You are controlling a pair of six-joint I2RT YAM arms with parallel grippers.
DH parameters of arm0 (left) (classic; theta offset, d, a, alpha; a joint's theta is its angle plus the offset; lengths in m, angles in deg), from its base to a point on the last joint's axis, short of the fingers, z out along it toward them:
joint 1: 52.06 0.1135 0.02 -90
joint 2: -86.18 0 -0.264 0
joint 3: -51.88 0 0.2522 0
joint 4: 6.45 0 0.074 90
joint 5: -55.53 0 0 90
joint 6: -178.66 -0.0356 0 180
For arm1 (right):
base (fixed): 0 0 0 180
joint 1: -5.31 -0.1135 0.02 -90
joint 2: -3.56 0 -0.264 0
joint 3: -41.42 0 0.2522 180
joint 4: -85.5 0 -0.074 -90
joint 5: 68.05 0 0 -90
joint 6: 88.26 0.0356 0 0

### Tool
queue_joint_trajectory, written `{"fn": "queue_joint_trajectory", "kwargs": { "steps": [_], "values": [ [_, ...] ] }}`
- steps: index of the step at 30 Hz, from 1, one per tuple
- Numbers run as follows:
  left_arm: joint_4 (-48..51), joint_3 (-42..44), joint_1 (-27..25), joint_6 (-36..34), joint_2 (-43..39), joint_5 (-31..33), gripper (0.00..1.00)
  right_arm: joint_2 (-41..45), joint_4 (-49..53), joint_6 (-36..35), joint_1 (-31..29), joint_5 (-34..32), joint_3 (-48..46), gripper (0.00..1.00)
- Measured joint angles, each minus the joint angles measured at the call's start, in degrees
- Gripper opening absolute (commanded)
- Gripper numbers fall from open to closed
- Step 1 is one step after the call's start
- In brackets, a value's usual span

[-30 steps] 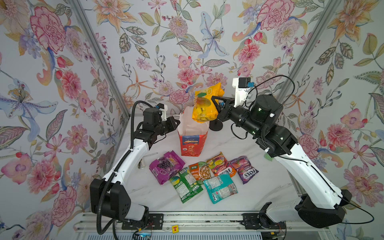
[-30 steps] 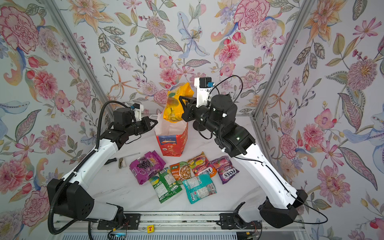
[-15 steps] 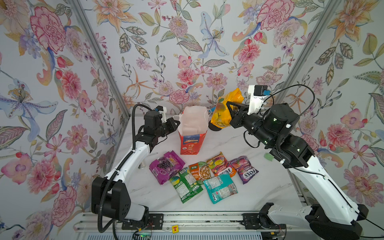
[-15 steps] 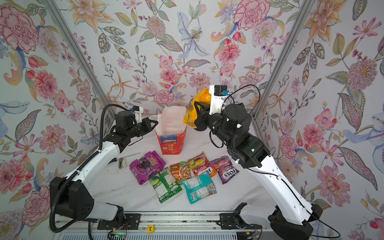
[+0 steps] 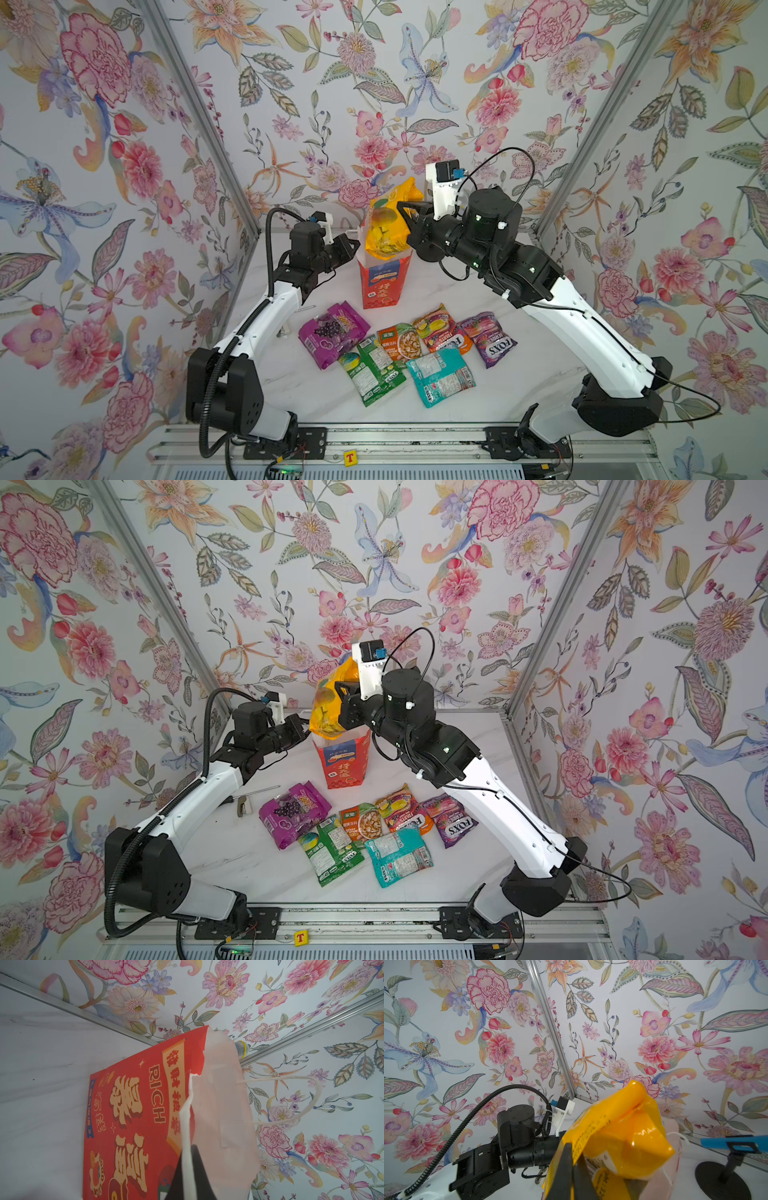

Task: Place the snacks into the paper bag
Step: 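Lift the yellow snack bag with the right gripper above the paper bag, then lower the yellow bag into the paper bag and open the right gripper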

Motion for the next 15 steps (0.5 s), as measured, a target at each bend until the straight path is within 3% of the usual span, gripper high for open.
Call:
{"fn": "queue_joint_trajectory", "kwargs": {
  "steps": [10,15],
  "values": [
    [-1.36,0.39,0.39,1.07,1.05,-0.07,0.00,-14.23,1.95,-0.24,9.01,9.92,11.37,0.00],
    [-1.99,0.42,0.39,1.09,1.40,-0.11,0.00,-21.35,4.74,-2.38,9.64,12.57,18.10,0.00]
  ]
}}
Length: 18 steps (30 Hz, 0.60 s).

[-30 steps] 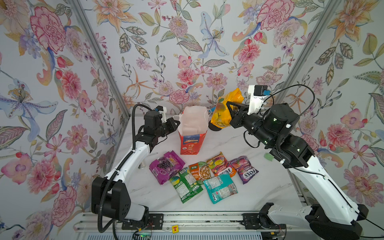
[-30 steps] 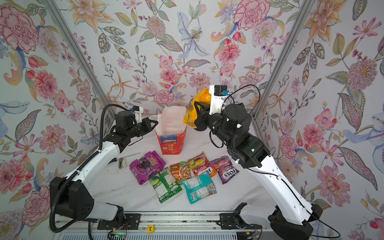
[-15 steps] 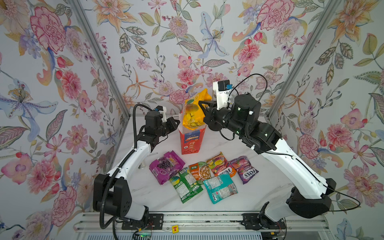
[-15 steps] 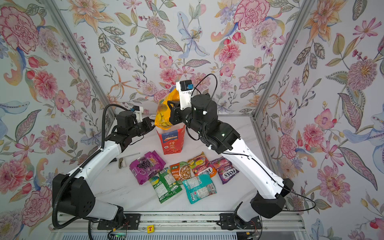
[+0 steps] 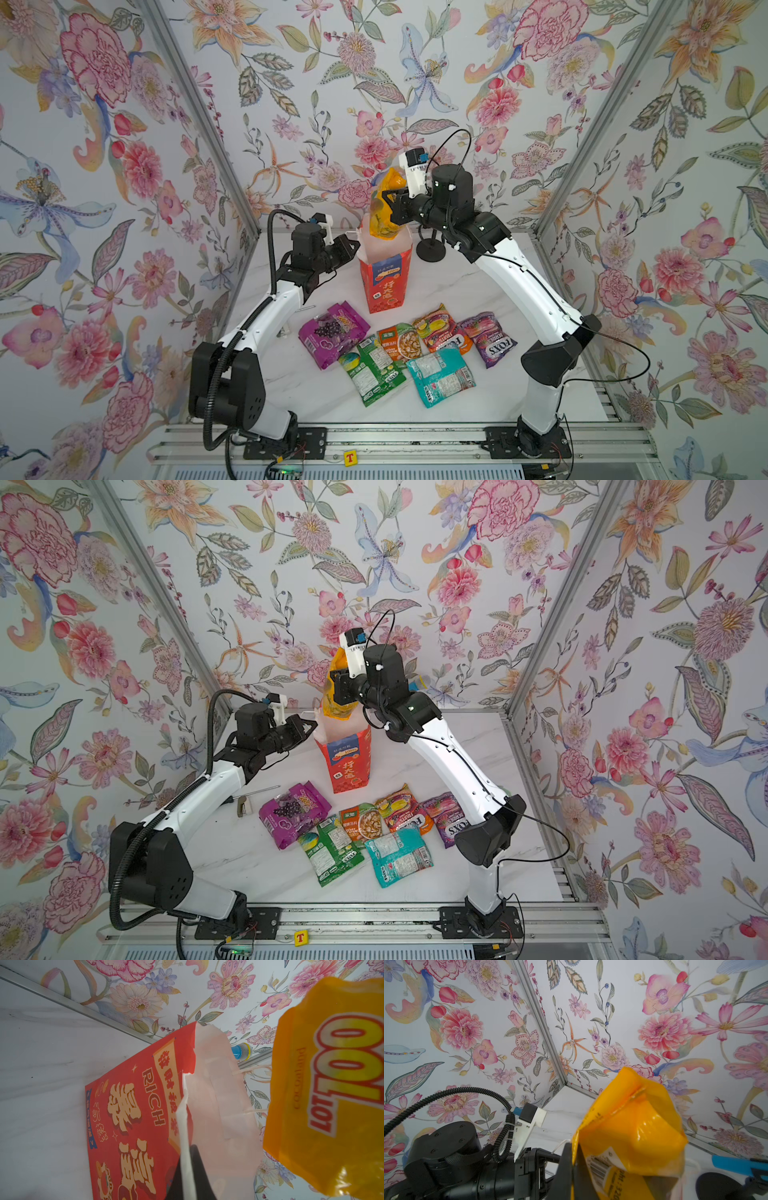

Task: Place the snacks into the paper bag
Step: 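Lower the yellow bag into the paper bag and open the right gripper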

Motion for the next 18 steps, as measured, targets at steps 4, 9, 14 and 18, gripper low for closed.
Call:
{"fn": "queue_joint_trajectory", "kwargs": {
  "steps": [4,9,14,18],
  "values": [
    [-0.33,0.00,0.00,-0.02,0.17,-0.13,0.00,-2.19,1.86,-1.14,0.13,1.14,1.22,0.00],
    [-0.37,0.02,0.02,-0.02,0.22,-0.15,0.00,-2.71,4.15,-2.89,0.28,1.46,1.22,0.00],
    [-0.39,0.09,0.46,-0.02,0.22,-0.17,0.00,-2.71,5.51,-5.84,1.81,1.14,1.14,0.00],
    [-0.44,0.24,0.66,0.00,0.26,-0.17,0.00,-2.71,5.86,-7.37,3.06,0.92,0.48,0.00]
  ]
}}
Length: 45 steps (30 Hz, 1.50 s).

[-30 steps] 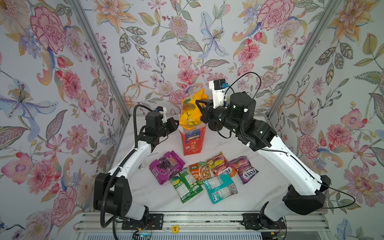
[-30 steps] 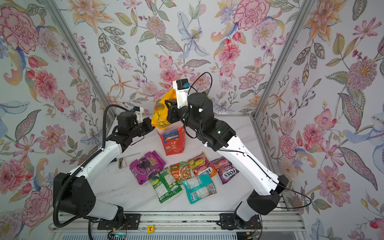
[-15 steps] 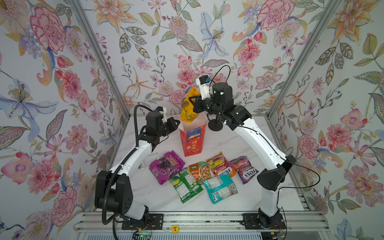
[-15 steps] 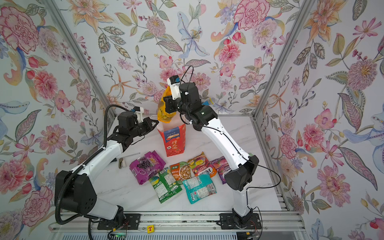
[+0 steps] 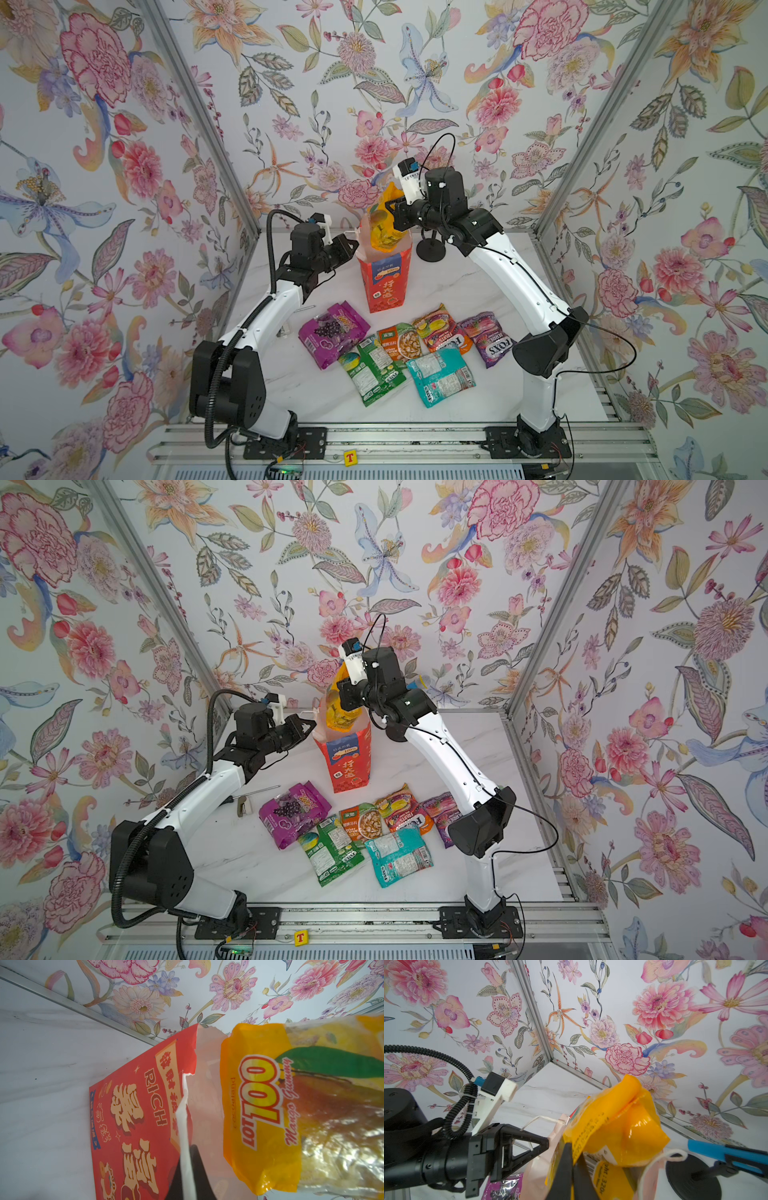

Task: Place the snacks into the paper bag
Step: 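Lower the yellow bag into the paper bag and open the right gripper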

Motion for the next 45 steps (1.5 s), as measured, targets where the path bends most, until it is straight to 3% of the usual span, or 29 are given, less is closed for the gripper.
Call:
{"fn": "queue_joint_trajectory", "kwargs": {
  "steps": [20,34,36,40,45],
  "values": [
    [-0.81,0.00,0.11,0.42,0.50,-0.20,0.00,-9.09,5.53,-6.91,-1.40,-1.99,-0.09,0.00],
    [-1.31,0.00,0.15,1.03,0.83,-0.68,0.00,-12.26,6.32,-7.41,-2.38,-4.17,0.09,0.00],
    [-1.33,0.00,0.22,1.05,0.83,-0.96,0.00,-12.46,6.32,-7.37,-2.38,-4.20,0.09,0.09],
    [-1.36,0.00,0.26,1.05,0.83,-1.33,0.00,-13.07,5.49,-6.34,-2.38,-3.89,0.44,0.50],
    [-1.68,0.04,0.37,1.09,0.83,-1.49,0.00,-13.03,4.83,-5.38,-2.38,-2.51,3.02,0.55]
  ]
}}
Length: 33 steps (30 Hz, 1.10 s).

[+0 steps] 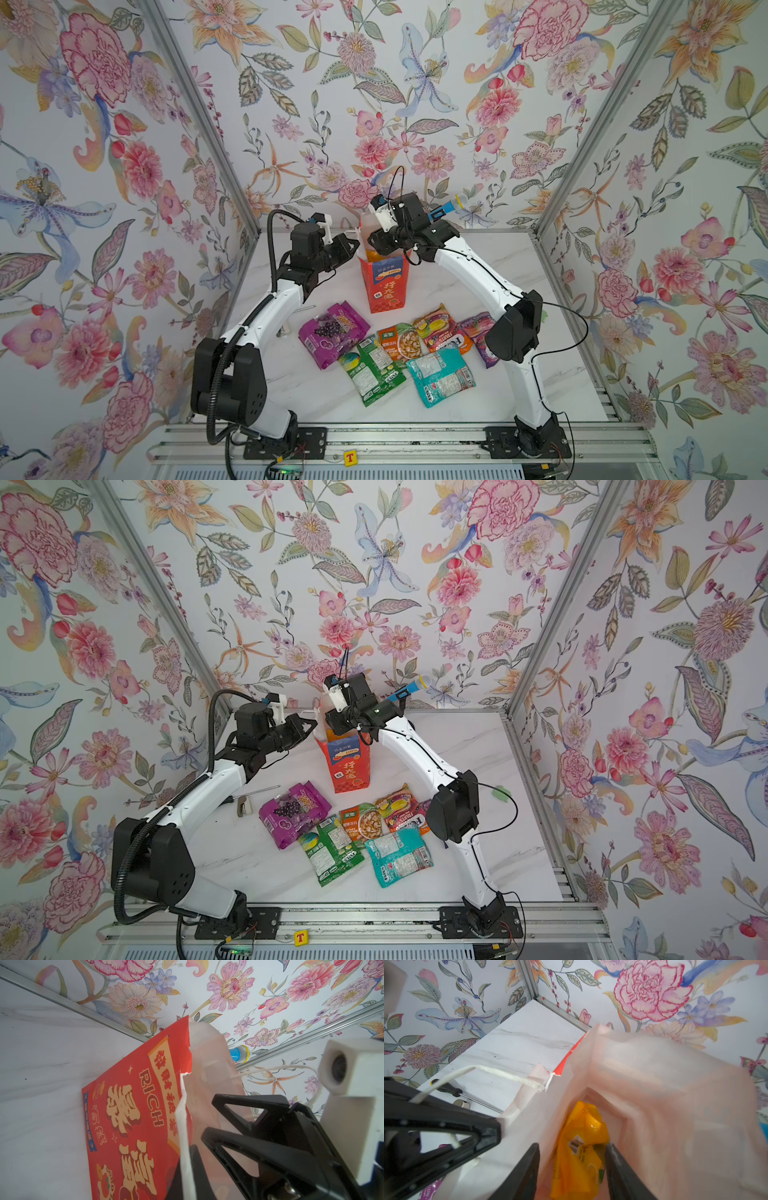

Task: Place the snacks into the paper bag
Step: 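Lower the yellow bag into the paper bag and open the right gripper, then move the right gripper down to the purple snack packet while the left holds the bag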

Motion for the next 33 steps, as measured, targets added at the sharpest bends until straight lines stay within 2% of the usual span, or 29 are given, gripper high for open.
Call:
{"fn": "queue_joint_trajectory", "kwargs": {
  "steps": [5,10,13,17,20,24,26,33],
  "values": [
    [-0.42,0.39,0.11,0.39,0.00,-0.02,0.00,2.93,-0.35,2.38,0.00,0.66,1.70,0.56],
    [-1.11,0.70,0.11,0.63,0.00,-0.02,0.00,12.76,-2.08,5.90,0.00,1.77,-2.01,0.56],
    [-1.55,1.07,0.11,0.81,0.00,-0.07,0.00,24.74,-7.67,9.05,0.09,3.45,-14.62,0.57],
    [-2.16,1.44,0.13,0.81,0.00,-0.20,0.00,41.55,-18.51,14.80,0.57,7.15,-38.42,0.62],
    [-2.23,1.49,0.17,0.81,0.00,-0.22,0.00,49.20,-24.68,18.69,0.92,8.70,-52.78,0.59],
    [-2.23,1.49,0.26,0.81,0.00,-0.22,0.00,50.77,-28.96,23.39,0.68,9.55,-65.42,0.51],
    [-2.23,1.49,0.28,0.79,0.00,-0.22,0.00,49.59,-29.53,25.07,-0.13,9.68,-69.83,0.50],
    [-2.23,1.49,0.28,0.79,0.00,-0.22,0.00,39.65,-31.65,25.90,-6.23,9.79,-72.74,0.48]
  ]
}}
